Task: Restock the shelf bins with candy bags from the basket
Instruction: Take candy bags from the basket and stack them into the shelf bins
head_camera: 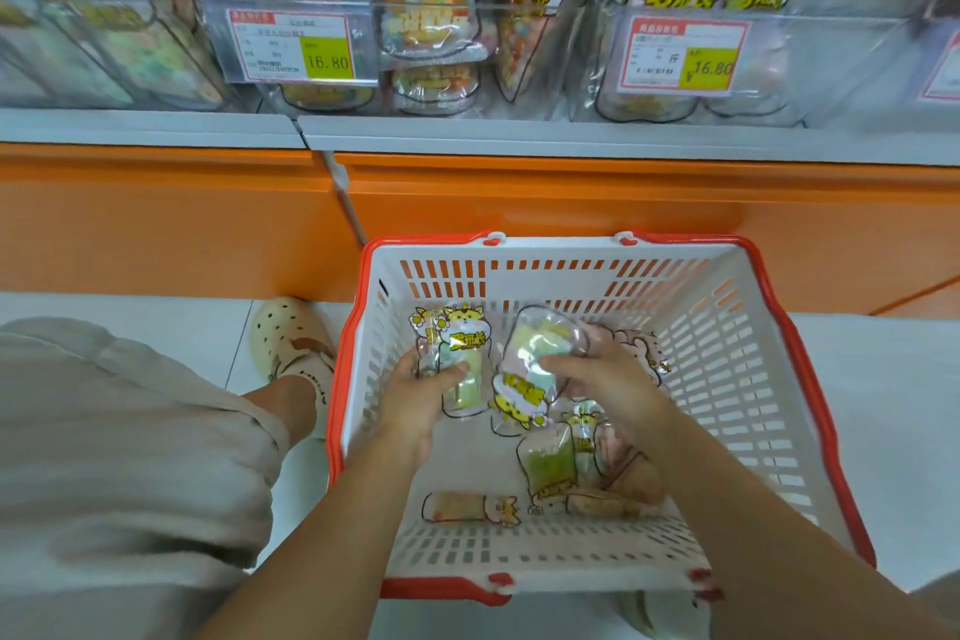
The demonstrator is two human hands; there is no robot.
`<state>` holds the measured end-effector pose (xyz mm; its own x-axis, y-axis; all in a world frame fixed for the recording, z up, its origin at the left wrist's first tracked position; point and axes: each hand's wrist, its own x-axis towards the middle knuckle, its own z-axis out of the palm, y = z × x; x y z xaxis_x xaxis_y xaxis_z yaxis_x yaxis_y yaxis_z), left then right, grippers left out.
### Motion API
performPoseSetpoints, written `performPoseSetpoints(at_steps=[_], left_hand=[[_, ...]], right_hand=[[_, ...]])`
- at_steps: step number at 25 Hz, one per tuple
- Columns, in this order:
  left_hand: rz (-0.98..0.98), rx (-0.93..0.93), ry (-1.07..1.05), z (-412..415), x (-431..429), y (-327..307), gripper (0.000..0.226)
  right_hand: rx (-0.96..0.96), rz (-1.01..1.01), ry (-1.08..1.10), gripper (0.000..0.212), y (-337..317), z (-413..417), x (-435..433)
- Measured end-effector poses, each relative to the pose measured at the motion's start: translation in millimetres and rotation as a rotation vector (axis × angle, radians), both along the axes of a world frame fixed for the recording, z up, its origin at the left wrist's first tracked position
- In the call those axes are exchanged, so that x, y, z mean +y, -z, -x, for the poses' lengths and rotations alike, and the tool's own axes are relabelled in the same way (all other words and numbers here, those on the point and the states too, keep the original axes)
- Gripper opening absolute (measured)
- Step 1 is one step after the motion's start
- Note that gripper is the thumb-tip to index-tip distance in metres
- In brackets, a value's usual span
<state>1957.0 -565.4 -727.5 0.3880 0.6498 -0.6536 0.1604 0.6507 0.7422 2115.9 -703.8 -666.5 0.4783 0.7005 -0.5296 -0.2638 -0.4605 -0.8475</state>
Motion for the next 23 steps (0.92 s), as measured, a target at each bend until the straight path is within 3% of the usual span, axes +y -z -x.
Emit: performPoseSetpoints(at_steps=[3, 5, 7, 9, 13, 15, 16, 18, 19, 23], left_hand=[[0.071, -0.058, 0.102, -5.1, -8.1, -6.5, 0.075], [0.115, -0.089, 0.152, -10.0, -14.5, -13.4, 0.061], [0.154, -0.129, 0.143, -12.0, -17.1, -21.8, 0.043], [0.192, -0.172, 0.112, -12.8, -17.2, -26.1, 0.041], [0.186, -0.197, 0.092, -18.0, -19.8, -34.0, 0.046], [0.196, -0.198, 0.09, -23.9, -22.9, -36.3, 0.059], [0.201, -0.191, 0.081, -27.0, -24.9, -39.7, 0.069], [0.199, -0.194, 0.059, -32.3, -27.8, -43.8, 0.082], [0.197, -0.21, 0.054, -33.9, -28.8, -45.7, 0.084], [0.169, -0.257, 0.084, -38.1, -37.5, -68.7, 0.088]], right_hand=[[0.257, -0.133, 0.233, 0.035, -4.3, -3.2, -6.6], [0.325, -0.148, 0.329, 0.04, 0.9, -4.1, -7.6], [0.385, -0.128, 0.414, 0.034, 4.0, -3.3, -6.8], [0.444, -0.151, 0.525, 0.02, 6.4, -4.0, -8.3], [0.525, -0.396, 0.718, 0.055, 11.1, -12.2, -17.0], [0.493, -0.401, 0.697, 0.058, 4.1, -8.5, -17.1], [0.425, -0.351, 0.637, 0.047, -1.4, -1.6, -15.8], [0.146, -0.175, 0.53, 0.028, -12.7, 13.8, -13.9], [0.033, -0.126, 0.501, 0.028, -15.5, 18.9, -14.4], [-0.037, -0.04, 0.388, 0.033, -27.9, 16.2, -22.7]])
